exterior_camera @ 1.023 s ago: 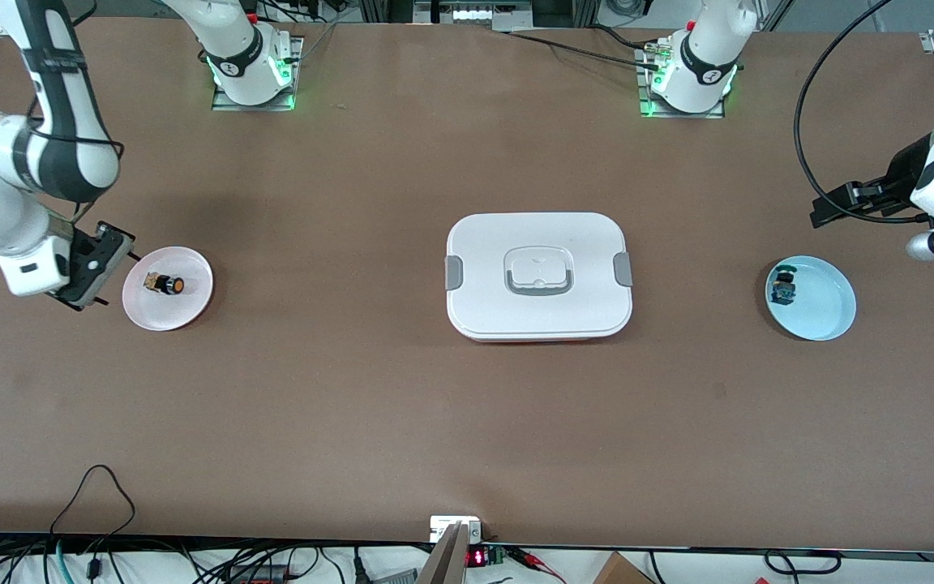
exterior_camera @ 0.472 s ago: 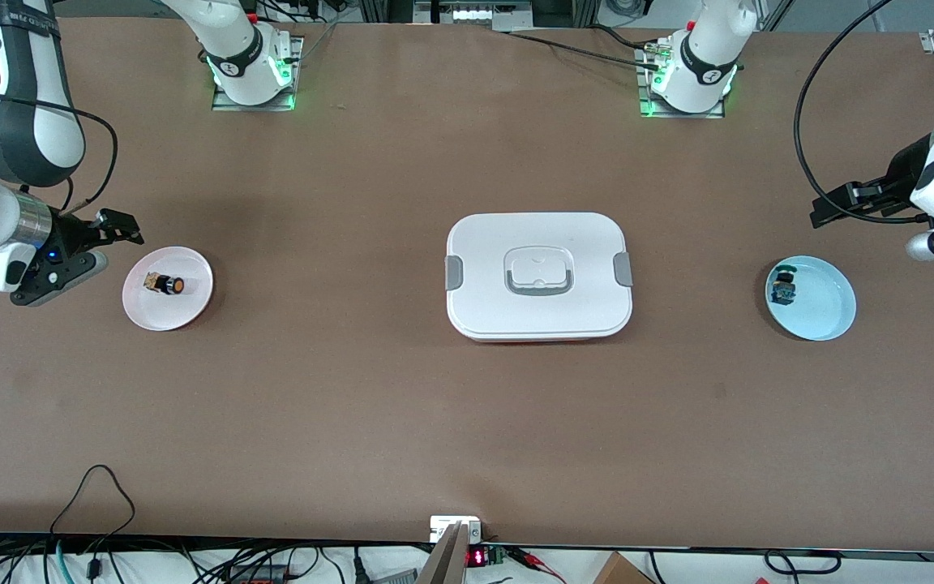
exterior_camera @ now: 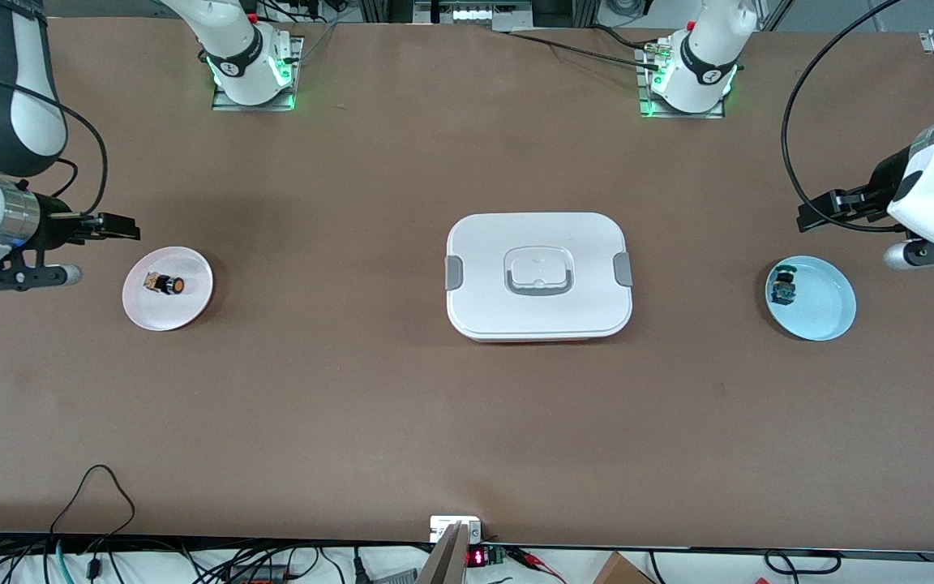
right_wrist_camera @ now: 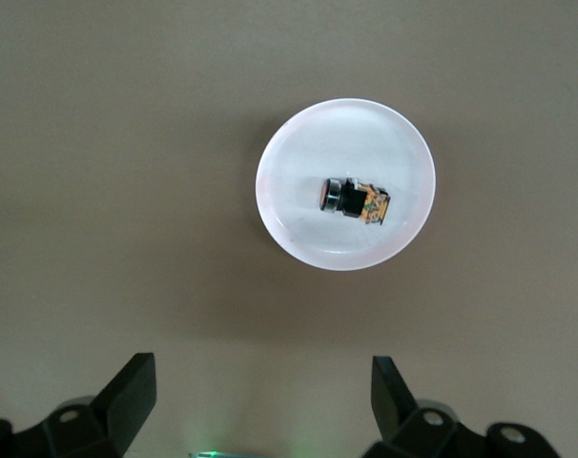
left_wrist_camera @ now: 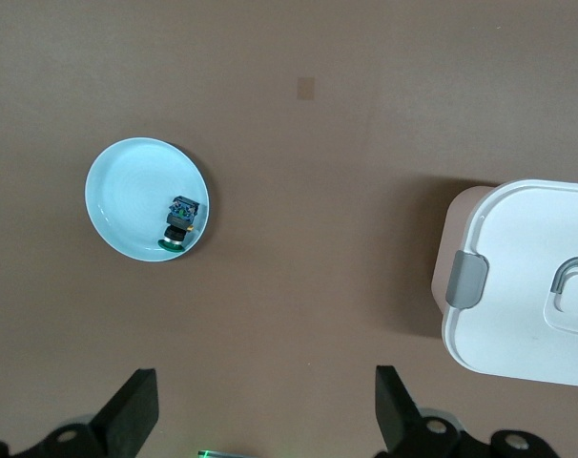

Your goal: Transfer orange switch to right arm and place

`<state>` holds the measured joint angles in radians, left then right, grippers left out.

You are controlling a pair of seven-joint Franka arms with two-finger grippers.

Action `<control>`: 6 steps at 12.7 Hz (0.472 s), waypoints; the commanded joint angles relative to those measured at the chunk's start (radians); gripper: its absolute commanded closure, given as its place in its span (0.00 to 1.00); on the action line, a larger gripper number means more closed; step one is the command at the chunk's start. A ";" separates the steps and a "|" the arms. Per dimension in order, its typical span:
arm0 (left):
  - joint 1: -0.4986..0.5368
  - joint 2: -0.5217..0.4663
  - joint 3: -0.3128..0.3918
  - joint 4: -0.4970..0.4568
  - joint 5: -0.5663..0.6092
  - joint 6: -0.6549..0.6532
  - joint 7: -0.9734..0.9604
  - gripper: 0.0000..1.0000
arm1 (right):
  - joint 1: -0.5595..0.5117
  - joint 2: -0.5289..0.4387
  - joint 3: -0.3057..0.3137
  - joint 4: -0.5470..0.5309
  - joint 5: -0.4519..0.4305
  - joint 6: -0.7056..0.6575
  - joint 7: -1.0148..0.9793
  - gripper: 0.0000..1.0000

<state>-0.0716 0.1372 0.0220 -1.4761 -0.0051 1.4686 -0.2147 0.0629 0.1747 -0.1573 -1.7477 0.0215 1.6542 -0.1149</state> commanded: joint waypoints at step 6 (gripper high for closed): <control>-0.005 0.012 0.003 0.068 0.001 -0.017 0.004 0.00 | -0.015 -0.011 -0.010 0.344 0.003 -0.155 0.064 0.00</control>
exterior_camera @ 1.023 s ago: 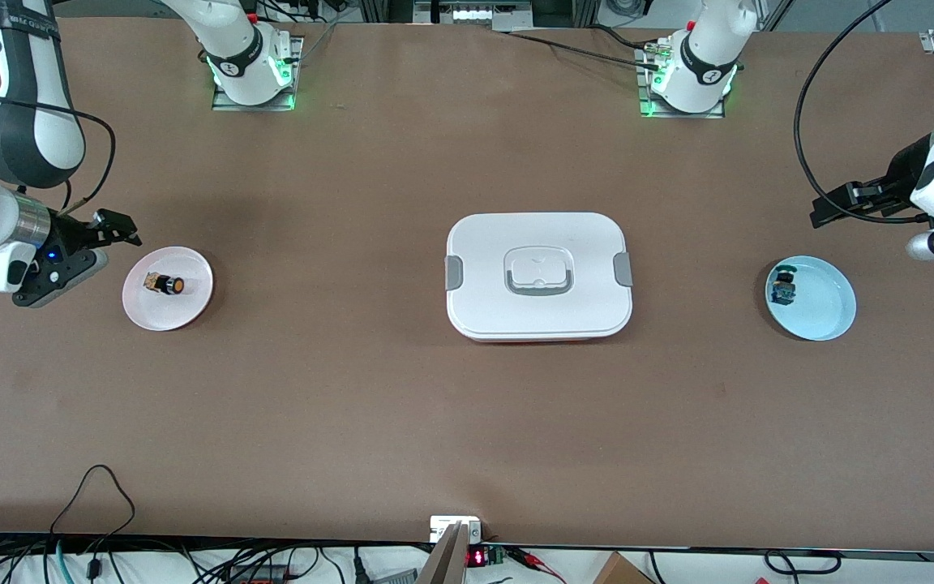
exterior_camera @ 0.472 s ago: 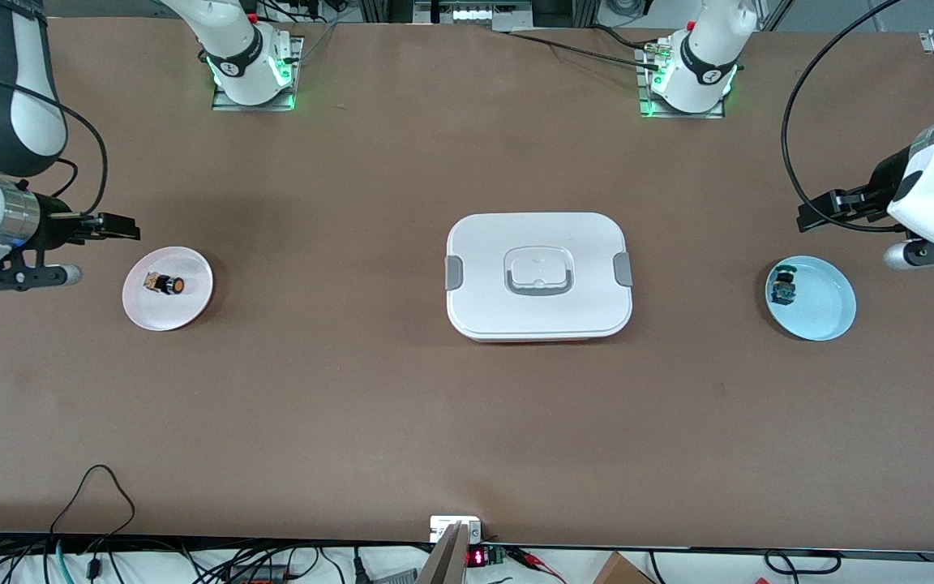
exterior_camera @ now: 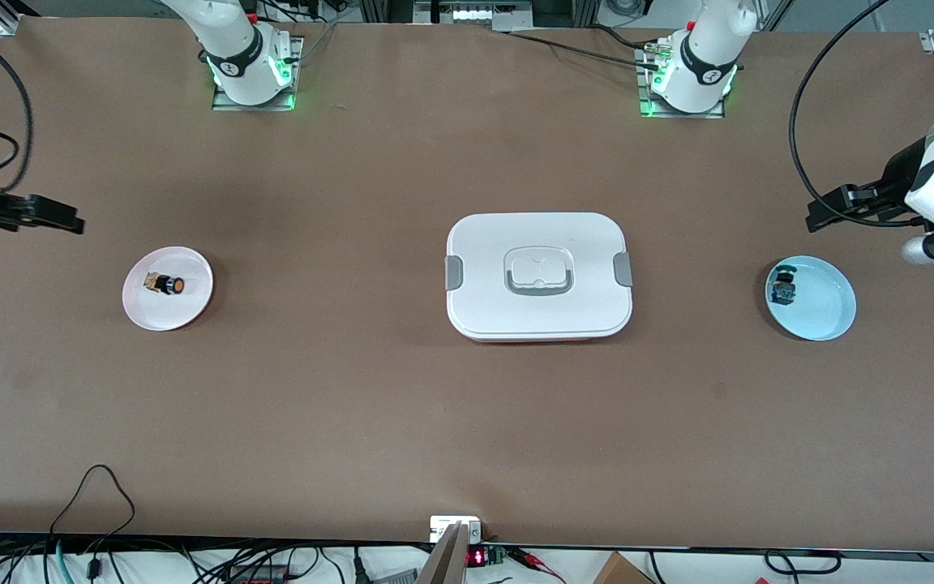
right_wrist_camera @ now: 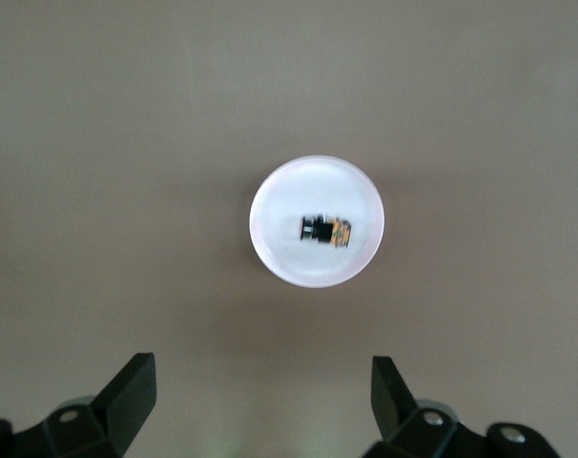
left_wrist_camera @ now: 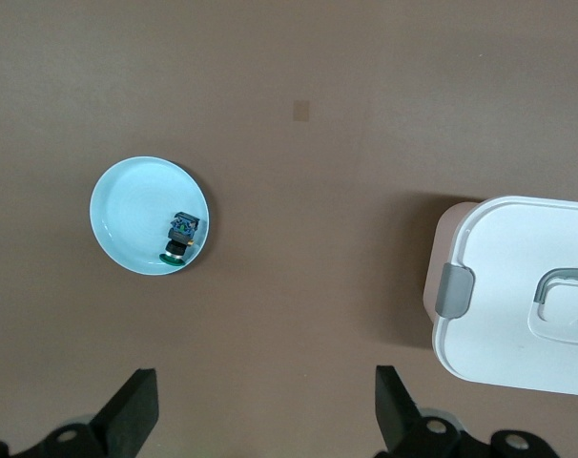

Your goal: Transfer orange switch to right arm and place

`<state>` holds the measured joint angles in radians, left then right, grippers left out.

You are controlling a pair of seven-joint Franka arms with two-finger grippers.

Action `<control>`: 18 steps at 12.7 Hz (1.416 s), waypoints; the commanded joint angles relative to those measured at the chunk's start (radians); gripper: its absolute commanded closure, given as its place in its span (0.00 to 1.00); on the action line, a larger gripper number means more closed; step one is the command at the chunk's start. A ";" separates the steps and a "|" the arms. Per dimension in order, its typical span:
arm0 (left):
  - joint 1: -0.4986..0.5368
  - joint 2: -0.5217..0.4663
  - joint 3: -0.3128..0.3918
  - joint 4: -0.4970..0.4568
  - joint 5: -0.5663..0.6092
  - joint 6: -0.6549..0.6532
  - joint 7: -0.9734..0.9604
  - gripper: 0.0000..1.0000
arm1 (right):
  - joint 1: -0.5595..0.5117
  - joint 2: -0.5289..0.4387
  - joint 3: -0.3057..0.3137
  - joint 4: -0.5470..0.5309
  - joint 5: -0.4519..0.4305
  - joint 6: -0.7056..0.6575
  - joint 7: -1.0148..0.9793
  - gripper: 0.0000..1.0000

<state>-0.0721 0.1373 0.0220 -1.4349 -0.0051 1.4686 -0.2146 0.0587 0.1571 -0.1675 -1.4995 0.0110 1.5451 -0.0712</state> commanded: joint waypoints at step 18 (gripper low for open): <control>-0.001 0.011 0.003 0.027 -0.004 -0.017 0.004 0.00 | 0.026 -0.200 0.016 -0.077 -0.025 -0.097 0.045 0.00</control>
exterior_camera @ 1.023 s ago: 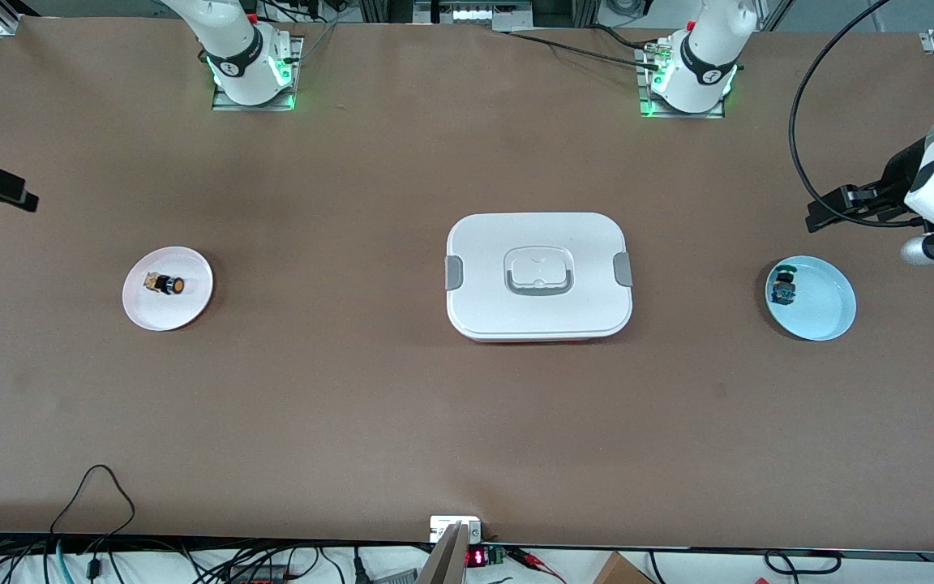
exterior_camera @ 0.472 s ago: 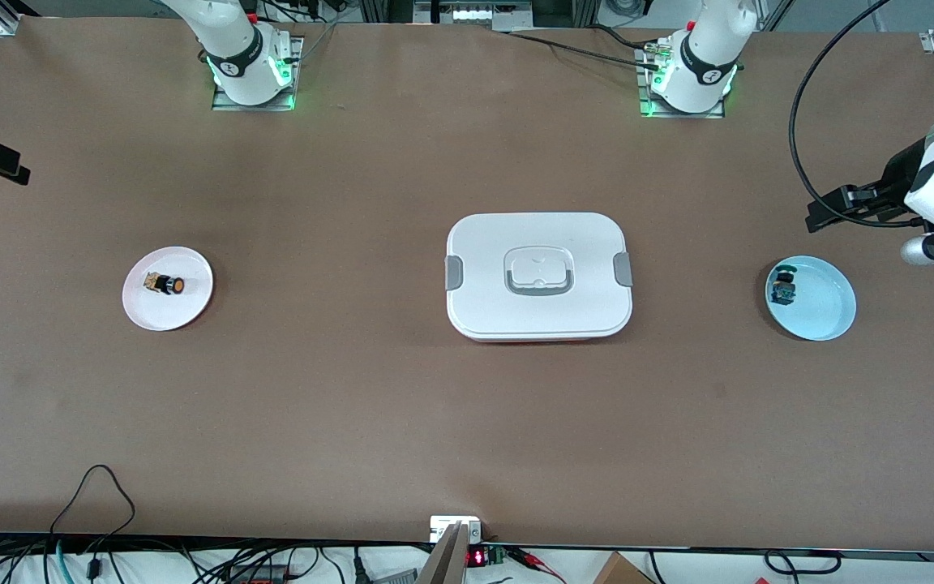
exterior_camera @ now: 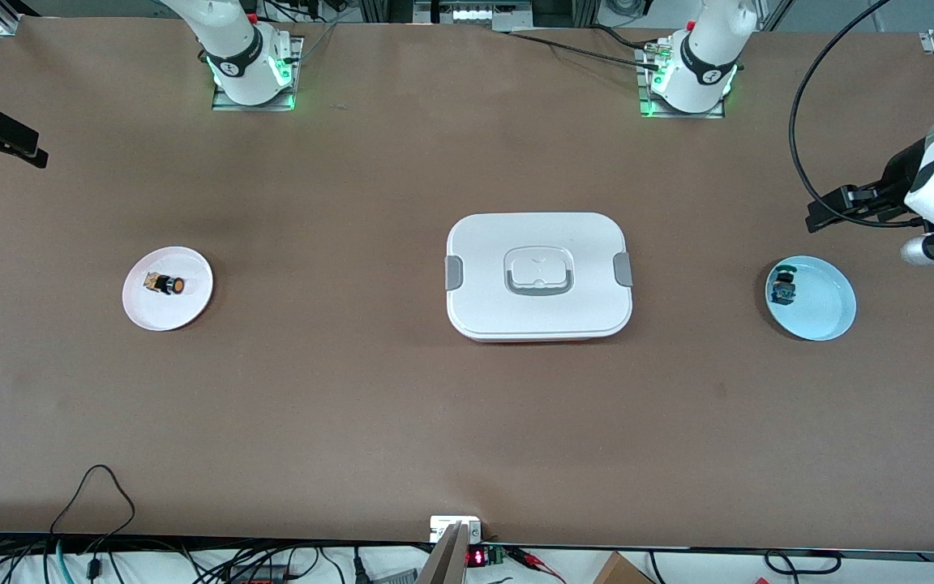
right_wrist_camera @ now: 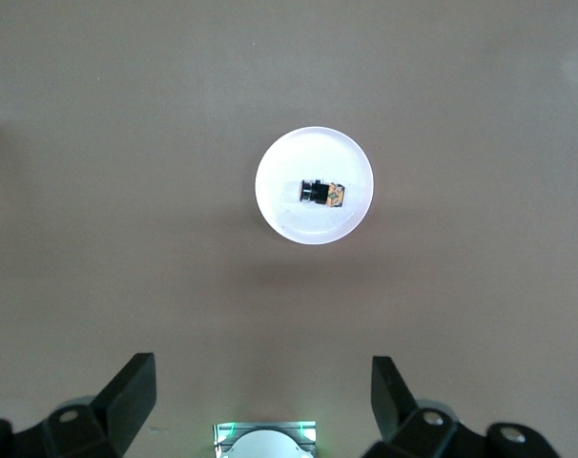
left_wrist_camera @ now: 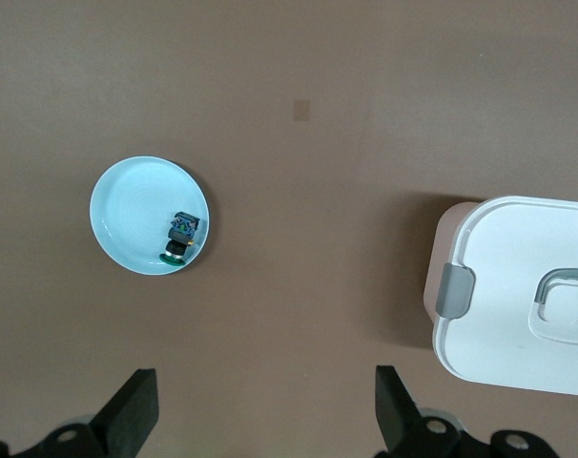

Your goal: Transfer orange switch to right arm and place

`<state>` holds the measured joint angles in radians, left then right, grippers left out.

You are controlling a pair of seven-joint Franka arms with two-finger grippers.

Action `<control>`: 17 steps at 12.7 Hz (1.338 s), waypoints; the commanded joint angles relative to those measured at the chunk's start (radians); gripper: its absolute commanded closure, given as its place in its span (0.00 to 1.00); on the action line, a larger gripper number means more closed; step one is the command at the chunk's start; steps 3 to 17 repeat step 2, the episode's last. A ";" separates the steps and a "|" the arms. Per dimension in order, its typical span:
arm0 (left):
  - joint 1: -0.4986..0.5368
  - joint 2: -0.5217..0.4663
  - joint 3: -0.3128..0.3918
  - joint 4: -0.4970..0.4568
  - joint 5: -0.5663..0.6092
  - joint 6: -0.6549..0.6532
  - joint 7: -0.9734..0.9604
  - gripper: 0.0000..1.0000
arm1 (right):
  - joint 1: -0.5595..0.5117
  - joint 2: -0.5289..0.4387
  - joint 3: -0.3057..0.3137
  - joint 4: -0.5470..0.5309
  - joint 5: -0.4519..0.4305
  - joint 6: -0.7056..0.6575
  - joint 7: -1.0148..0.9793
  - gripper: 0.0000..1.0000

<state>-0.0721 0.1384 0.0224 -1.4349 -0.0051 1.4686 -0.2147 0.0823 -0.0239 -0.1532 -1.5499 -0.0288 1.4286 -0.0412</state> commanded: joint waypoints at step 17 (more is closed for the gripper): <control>0.000 0.010 0.002 0.027 -0.006 -0.017 0.005 0.00 | 0.001 -0.019 0.001 -0.027 0.015 0.020 0.015 0.00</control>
